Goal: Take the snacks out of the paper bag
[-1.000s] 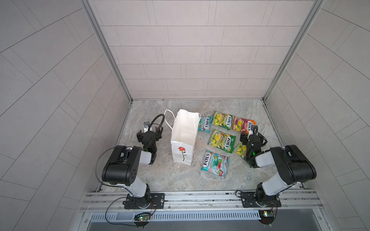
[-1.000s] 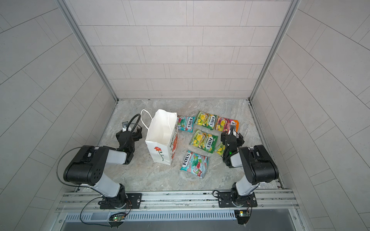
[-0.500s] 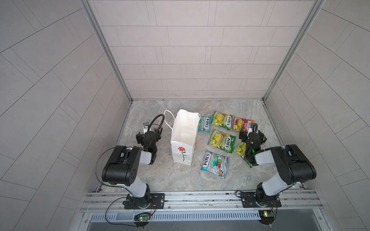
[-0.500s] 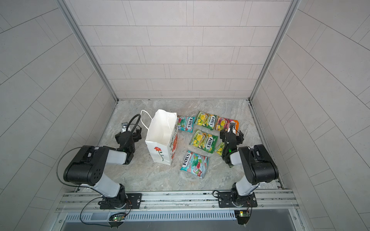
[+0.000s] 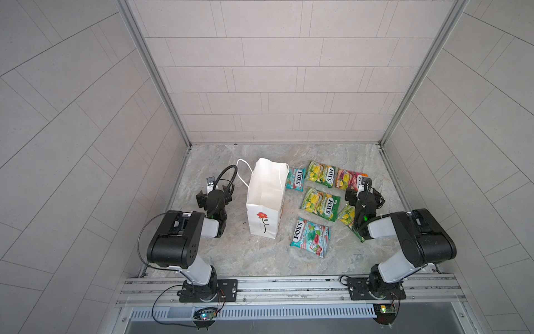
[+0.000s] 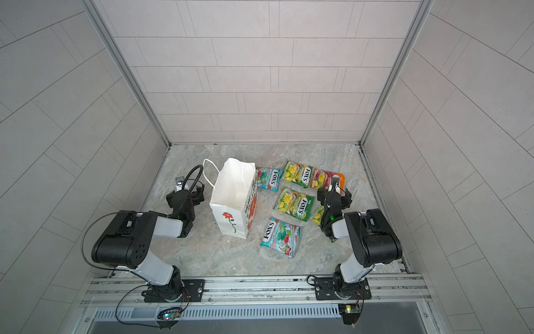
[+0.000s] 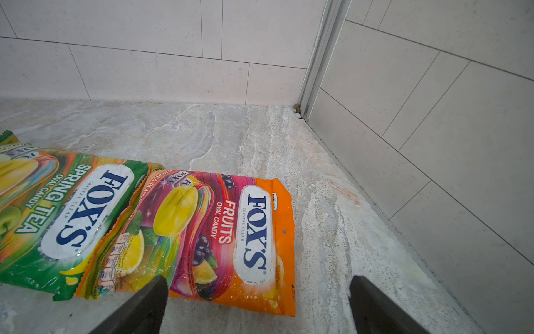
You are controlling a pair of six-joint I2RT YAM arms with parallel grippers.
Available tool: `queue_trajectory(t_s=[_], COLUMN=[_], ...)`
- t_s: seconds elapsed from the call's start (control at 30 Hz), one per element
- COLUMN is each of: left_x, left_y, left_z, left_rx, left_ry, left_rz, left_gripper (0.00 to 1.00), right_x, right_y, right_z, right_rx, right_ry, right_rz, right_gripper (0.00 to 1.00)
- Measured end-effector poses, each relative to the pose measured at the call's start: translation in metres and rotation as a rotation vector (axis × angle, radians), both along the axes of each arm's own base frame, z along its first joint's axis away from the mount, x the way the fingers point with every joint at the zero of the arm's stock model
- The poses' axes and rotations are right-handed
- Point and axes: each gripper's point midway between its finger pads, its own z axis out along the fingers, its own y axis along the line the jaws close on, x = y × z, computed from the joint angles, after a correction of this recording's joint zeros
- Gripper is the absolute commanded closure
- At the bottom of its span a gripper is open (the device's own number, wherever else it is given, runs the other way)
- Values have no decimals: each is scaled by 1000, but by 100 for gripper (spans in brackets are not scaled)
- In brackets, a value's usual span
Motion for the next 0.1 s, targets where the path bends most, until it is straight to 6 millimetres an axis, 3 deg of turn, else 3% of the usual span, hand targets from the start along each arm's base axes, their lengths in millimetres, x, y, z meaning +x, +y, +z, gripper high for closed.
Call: queue_trajectory(t_s=[0.1], left_x=[0], left_y=[0], left_z=[0], left_rx=[-1], left_ry=[0], left_rz=[0], left_gripper=[0], right_x=[0], right_y=[0], right_z=[0], right_rx=[0], right_ry=[0], right_rz=[0], right_gripper=[1])
